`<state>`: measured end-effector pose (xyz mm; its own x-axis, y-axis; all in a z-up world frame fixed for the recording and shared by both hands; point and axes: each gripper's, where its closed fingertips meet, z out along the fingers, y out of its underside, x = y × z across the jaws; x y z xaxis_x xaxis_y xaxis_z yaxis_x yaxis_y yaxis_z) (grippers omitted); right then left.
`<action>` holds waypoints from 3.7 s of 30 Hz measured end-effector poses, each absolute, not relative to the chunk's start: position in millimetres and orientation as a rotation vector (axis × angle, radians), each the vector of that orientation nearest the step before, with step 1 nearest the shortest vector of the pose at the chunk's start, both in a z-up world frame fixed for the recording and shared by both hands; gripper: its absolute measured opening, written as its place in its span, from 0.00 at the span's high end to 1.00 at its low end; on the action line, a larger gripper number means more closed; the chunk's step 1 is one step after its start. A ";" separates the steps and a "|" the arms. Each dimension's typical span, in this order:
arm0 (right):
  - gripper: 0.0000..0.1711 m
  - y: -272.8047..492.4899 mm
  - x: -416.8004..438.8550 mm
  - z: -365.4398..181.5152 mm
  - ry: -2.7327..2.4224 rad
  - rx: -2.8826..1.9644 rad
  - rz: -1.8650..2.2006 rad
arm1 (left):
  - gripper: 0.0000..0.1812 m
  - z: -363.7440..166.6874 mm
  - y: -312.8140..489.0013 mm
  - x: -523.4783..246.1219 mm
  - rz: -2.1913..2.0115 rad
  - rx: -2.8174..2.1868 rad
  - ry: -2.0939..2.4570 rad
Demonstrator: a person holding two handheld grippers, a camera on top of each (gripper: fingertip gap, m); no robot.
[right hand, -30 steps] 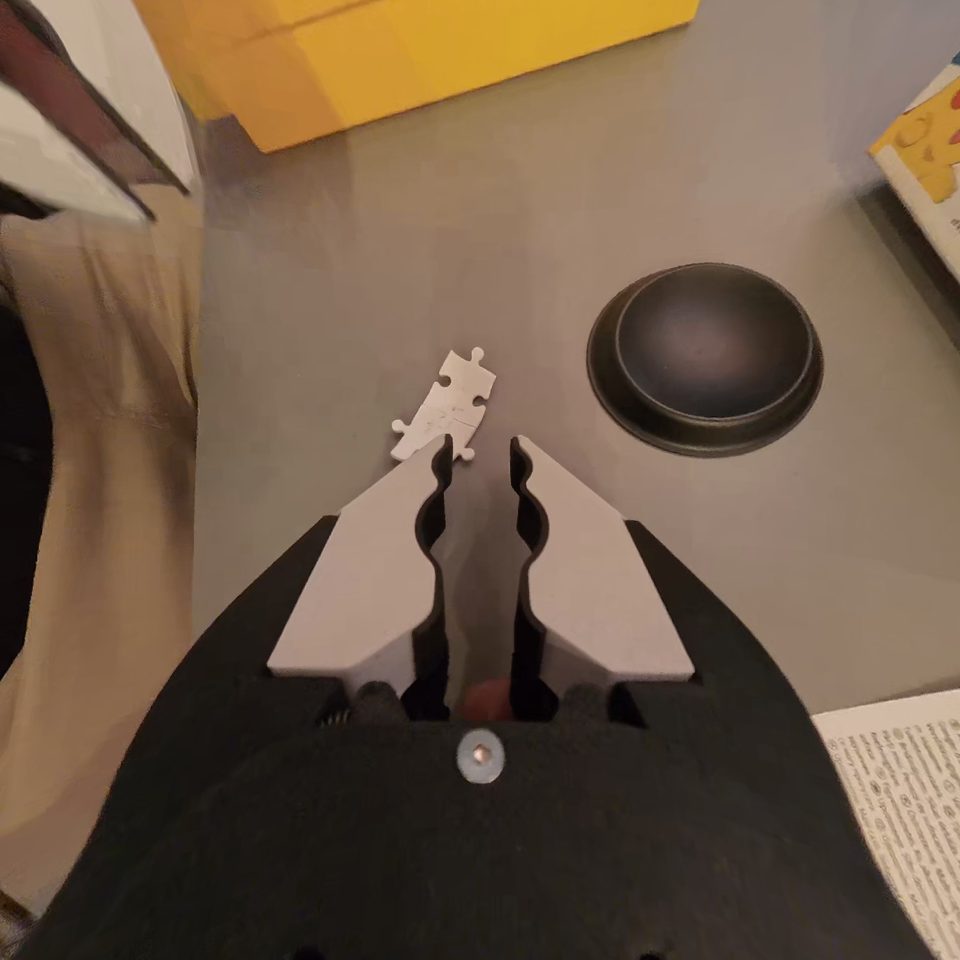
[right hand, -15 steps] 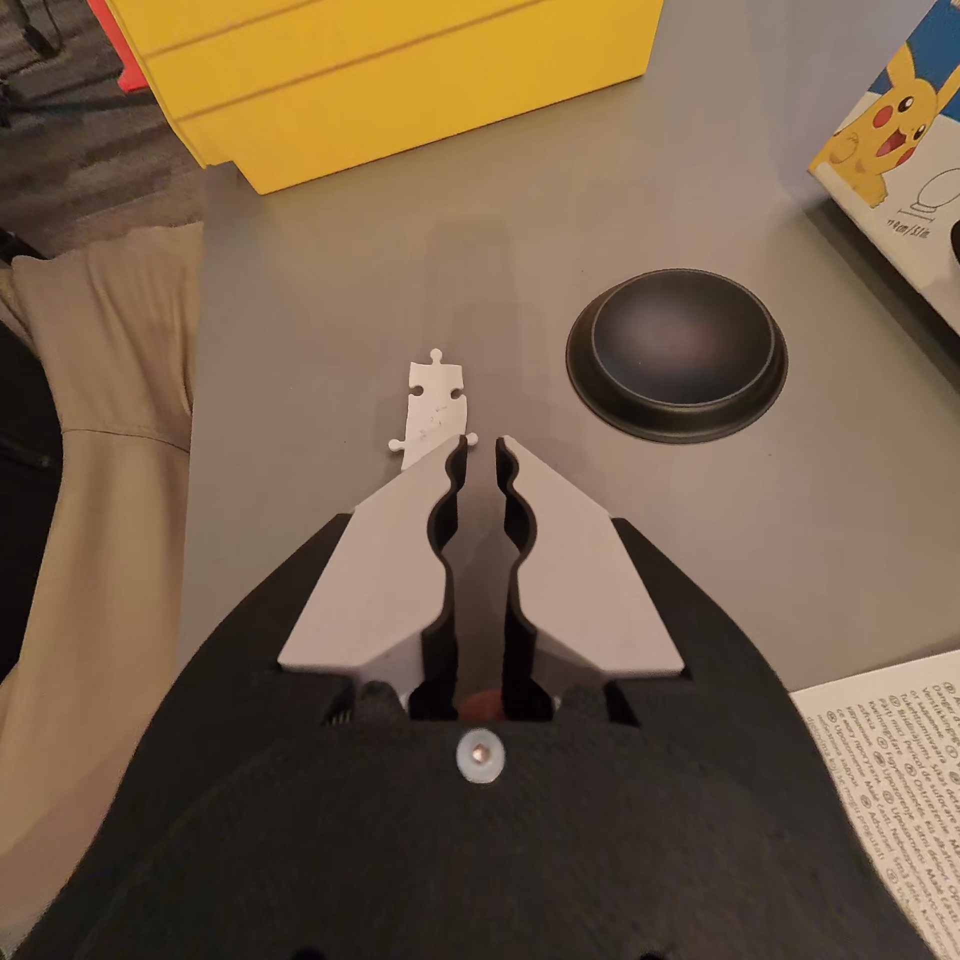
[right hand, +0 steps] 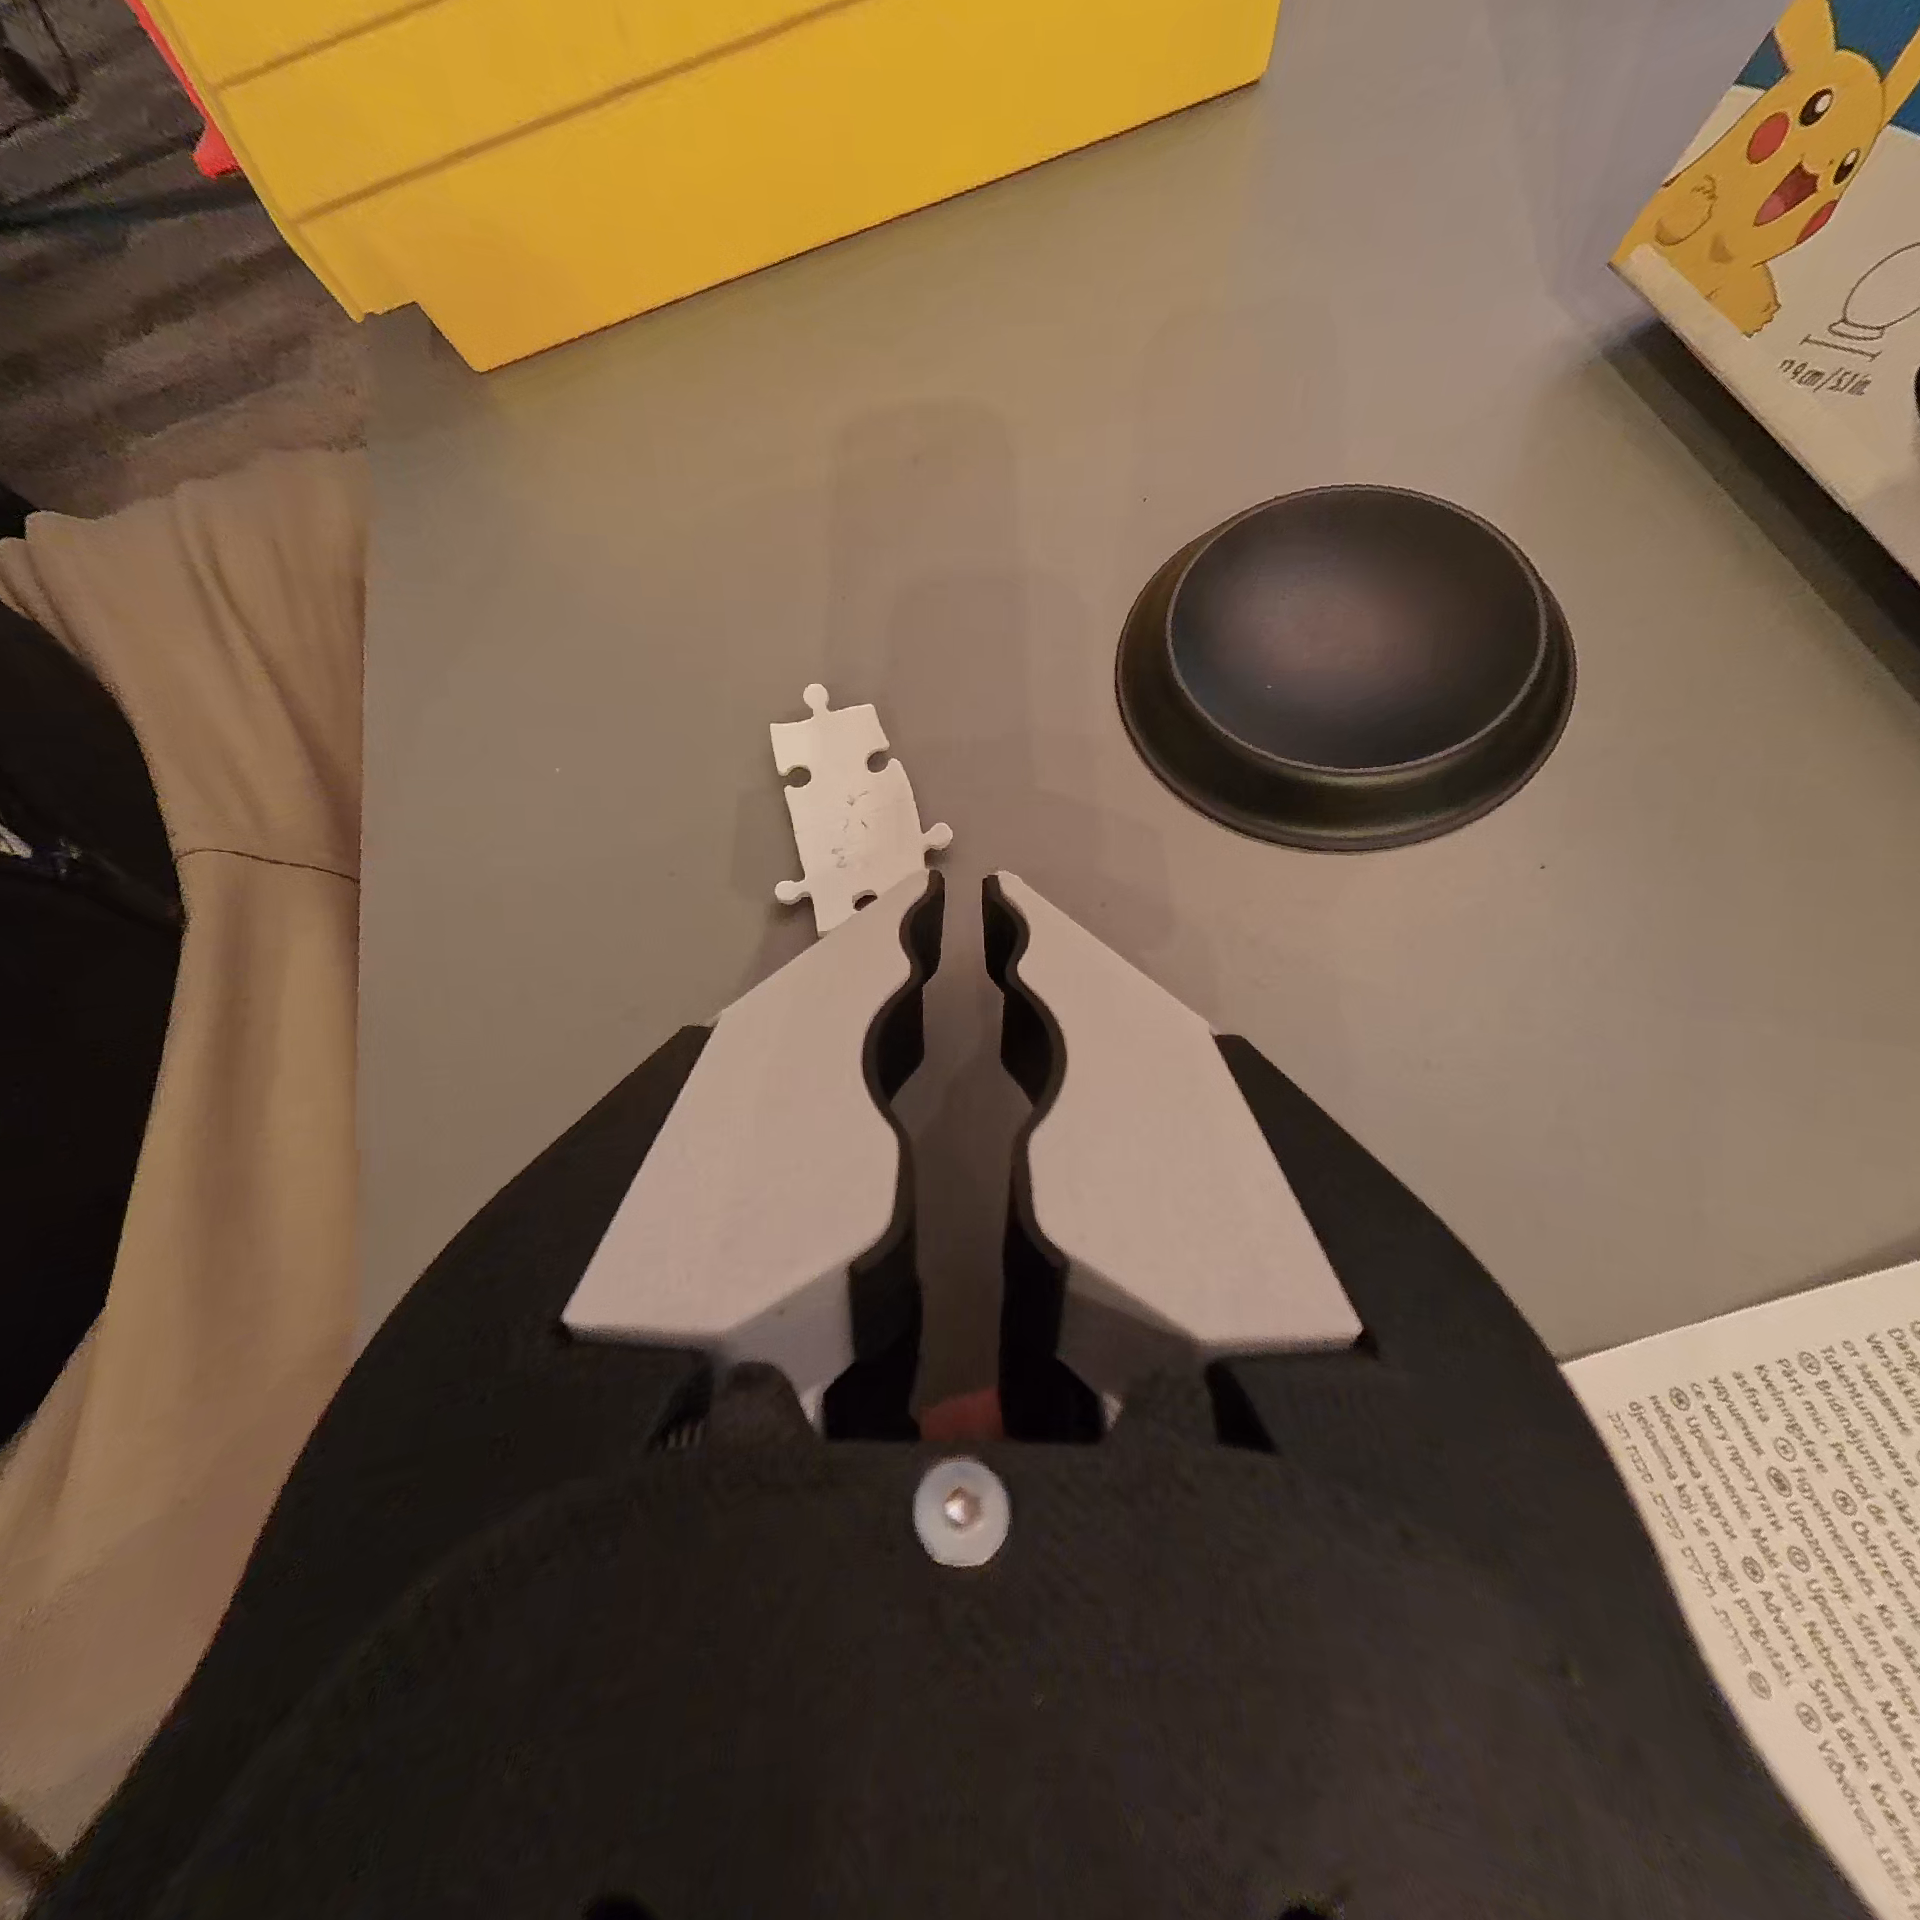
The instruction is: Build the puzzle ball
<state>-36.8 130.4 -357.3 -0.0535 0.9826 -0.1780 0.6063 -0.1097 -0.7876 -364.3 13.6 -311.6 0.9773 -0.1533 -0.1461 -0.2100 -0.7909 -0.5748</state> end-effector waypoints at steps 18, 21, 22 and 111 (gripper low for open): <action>0.98 132.4 -37.1 -358.4 -1.675 -1.760 1.025 | 0.79 -373.9 6.1 -349.0 0.058 -2.818 0.331; 0.98 132.1 -37.0 -357.8 -1.673 -1.755 1.028 | 0.82 -374.6 11.6 -347.0 0.044 -2.814 0.330; 0.98 132.1 -36.9 -357.5 -1.672 -1.752 1.028 | 0.85 -374.9 14.1 -346.4 0.035 -2.808 0.317; 1.00 130.9 -36.1 -350.8 -1.652 -1.712 1.061 | 1.00 -364.8 76.8 -372.5 -0.025 -2.697 0.071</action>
<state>-36.1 130.9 -350.8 -0.0568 0.9832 -0.1736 0.5668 -0.1114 -0.8163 -372.5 76.8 -364.8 0.9985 -0.0542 0.0065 -0.0461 -0.9021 -0.4291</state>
